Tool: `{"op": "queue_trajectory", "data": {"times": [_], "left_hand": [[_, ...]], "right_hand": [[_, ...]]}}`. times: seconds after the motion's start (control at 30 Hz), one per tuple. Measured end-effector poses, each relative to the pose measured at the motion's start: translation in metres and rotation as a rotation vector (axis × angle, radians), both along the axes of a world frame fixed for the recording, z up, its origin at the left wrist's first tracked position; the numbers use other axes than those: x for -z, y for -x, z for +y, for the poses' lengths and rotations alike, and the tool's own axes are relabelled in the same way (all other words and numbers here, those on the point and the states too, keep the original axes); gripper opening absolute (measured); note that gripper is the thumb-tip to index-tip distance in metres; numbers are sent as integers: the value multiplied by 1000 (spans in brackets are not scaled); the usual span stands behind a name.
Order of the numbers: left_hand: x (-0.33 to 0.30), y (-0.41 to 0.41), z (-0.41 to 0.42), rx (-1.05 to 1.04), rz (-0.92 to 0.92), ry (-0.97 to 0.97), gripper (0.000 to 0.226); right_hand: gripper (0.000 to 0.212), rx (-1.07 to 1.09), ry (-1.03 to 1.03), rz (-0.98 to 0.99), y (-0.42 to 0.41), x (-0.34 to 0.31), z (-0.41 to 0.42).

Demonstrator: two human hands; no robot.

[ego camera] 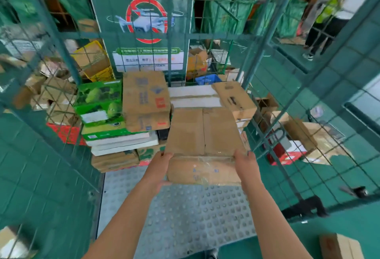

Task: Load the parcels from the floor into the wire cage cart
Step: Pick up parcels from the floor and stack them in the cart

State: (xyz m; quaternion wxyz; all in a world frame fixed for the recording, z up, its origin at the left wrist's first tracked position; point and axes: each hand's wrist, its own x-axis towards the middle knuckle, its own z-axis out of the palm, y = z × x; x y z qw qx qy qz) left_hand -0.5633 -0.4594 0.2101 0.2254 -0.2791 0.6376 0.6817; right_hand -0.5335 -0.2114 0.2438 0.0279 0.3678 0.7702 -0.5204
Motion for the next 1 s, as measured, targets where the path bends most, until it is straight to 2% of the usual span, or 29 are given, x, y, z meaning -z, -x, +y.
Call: {"op": "queue_trajectory", "data": {"times": [0.1,0.23,0.37,0.5,0.57,0.67,0.73,0.83,0.87,0.93,1.0], "left_hand": [[0,33,14,-73,40,-36,26],[3,81,36,-110,76,-62,27],[0,138,66,-164,105,-27,29],[-5,201,95,-132,119,44,37],[-9,237,105,-115,141,108,43],[-14,295,109,-63,278,212,48],[-20,327,110,-58,393,280,56],[-27,348,125,79,434,512,66],[-20,351,130,154,413,554,66],[3,352,135,305,384,618,74],[24,352,135,400,322,679,96]], "right_hand": [[62,-17,-2,17,36,0,14],[43,-60,-17,75,96,-3,41],[51,-75,-23,86,166,-3,74],[43,-65,-36,88,221,3,102],[48,-18,-23,145,243,14,105],[53,16,37,217,265,30,92],[45,-173,50,276,275,45,72],[33,-617,-36,219,291,64,43],[32,-657,-20,181,302,69,40],[28,-582,25,129,327,76,50],[24,-504,29,123,354,78,74]]}}
